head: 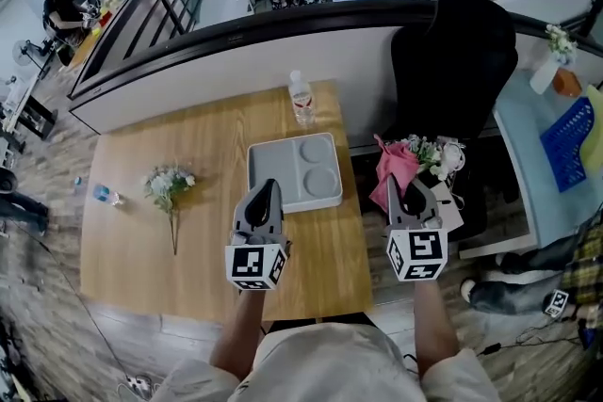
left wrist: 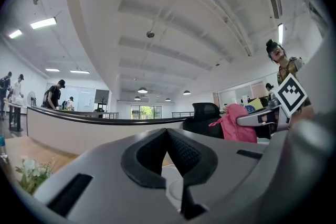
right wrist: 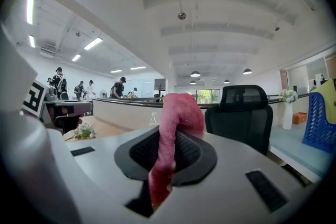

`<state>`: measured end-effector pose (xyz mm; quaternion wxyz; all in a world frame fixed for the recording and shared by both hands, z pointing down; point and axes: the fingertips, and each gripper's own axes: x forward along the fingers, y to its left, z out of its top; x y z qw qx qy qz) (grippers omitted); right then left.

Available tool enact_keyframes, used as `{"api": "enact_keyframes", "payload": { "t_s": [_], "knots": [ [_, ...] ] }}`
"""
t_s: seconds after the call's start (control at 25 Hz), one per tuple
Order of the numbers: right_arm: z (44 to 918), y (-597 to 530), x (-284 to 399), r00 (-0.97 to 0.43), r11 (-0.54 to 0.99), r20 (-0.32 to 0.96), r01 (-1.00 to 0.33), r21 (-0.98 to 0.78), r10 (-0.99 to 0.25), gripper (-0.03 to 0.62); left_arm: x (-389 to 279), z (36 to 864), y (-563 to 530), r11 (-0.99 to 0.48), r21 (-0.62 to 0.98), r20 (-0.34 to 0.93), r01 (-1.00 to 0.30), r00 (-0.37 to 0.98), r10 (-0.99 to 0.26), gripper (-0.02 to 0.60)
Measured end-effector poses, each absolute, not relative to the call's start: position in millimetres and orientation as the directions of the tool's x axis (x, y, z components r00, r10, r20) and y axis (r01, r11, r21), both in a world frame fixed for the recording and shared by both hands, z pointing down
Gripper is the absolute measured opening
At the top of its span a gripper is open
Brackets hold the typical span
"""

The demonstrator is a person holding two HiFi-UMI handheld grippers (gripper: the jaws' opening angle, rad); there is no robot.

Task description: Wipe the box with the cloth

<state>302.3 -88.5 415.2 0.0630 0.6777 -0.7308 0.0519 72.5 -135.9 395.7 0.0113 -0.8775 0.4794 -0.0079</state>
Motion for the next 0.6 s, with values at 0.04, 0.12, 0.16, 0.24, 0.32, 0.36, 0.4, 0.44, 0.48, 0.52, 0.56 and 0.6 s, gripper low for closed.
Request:
{"api": "enact_keyframes", "payload": {
  "t_s": [0.04,0.12,0.16,0.24,0.32,0.36,0.4,0.44,0.48,0.52,0.56,0.6],
  "knots": [
    [414,-87,303,-0.071,0.073,0.154,-0.997,0.008,-0.986,0.061,72,395,-135,-0.536,-0.03,0.001,-0.844,0.536,-0.844,0.014],
    [413,-85,306,-0.061,0.061,0.14,-0.998,0.002,-0.988,0.061,71,393,-137,-0.532,-0.033,-0.004,-0.846,0.533,-0.846,0.014],
    [411,-84,307,-0.055,0.056,0.135,-0.998,0.001,-0.989,0.061,72,392,-137,-0.533,-0.035,-0.004,-0.846,0.533,-0.846,0.014],
    [408,-82,307,-0.047,0.048,0.128,-0.999,0.003,-0.991,0.061,71,394,-138,-0.535,-0.041,0.01,-0.844,0.535,-0.845,0.014],
    [402,-82,305,-0.038,0.039,0.119,-0.999,0.006,-0.992,0.061,68,394,-139,-0.537,-0.043,0.021,-0.842,0.537,-0.844,0.014],
    [398,-82,306,-0.034,0.035,0.112,-0.999,0.008,-0.993,0.061,67,393,-139,-0.538,-0.039,0.019,-0.842,0.538,-0.843,0.014],
    [395,-81,306,-0.03,0.031,0.106,-0.999,0.01,-0.994,0.061,67,392,-138,-0.539,-0.034,0.015,-0.842,0.539,-0.842,0.014],
    [392,-81,306,-0.026,0.027,0.099,-1.0,0.012,-0.995,0.061,66,391,-138,-0.54,-0.03,0.01,-0.841,0.54,-0.842,0.014],
    [390,-81,305,-0.022,0.024,0.093,-1.0,0.013,-0.995,0.061,64,390,-138,-0.54,-0.029,0.004,-0.841,0.541,-0.841,0.014],
    [388,-82,303,-0.019,0.021,0.088,-1.0,0.017,-0.996,0.061,61,388,-139,-0.54,-0.027,0.0,-0.841,0.54,-0.841,0.014],
    [386,-82,300,-0.017,0.019,0.082,-1.0,0.025,-0.996,0.061,57,386,-140,-0.539,-0.023,-0.004,-0.842,0.539,-0.842,0.014],
    [384,-82,297,-0.016,0.019,0.078,-0.999,0.037,-0.997,0.061,52,384,-141,-0.535,-0.014,-0.006,-0.845,0.535,-0.845,0.014]
  ]
}}
